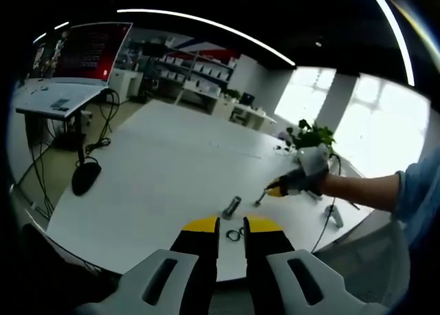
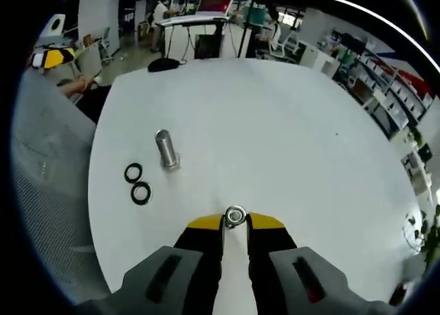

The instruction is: Place the washer onto the threaded stud by aligning its center hole with the stud, sliding it down to the base, and recovering from edge contact or off-axis alignment until the washer reaches the visible bottom stop.

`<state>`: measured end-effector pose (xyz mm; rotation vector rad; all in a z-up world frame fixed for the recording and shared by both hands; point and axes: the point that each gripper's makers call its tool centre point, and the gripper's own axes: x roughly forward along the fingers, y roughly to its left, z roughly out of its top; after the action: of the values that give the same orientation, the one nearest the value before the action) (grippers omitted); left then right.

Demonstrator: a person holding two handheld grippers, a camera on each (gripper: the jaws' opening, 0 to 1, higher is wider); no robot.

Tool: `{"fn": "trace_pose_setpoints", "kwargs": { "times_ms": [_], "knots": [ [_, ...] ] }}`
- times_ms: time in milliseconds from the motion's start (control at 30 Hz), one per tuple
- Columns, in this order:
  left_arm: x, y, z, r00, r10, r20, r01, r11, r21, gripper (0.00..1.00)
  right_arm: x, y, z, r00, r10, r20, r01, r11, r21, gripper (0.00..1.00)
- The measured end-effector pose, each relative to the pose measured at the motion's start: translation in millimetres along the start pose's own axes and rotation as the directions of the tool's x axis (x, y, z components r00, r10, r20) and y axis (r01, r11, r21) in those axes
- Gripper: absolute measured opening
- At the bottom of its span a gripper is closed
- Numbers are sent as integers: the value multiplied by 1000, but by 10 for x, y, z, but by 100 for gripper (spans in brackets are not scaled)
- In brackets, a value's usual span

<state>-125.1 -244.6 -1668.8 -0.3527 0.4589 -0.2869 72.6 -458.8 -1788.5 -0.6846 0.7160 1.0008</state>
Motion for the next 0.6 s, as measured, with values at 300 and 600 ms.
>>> {"fn": "trace_pose_setpoints", "kwargs": {
  "times_ms": [300,600],
  "knots": [
    [4,2,-11,1000,-2,-8,2,1000,4,11,99,-17,-67,1000,10,-13,-10,1000,20,14],
    [8,2,-20,1000,-4,-13,4,1000,8,11,259,27,-208,998,34,-61,-32,999,32,14]
  ]
}}
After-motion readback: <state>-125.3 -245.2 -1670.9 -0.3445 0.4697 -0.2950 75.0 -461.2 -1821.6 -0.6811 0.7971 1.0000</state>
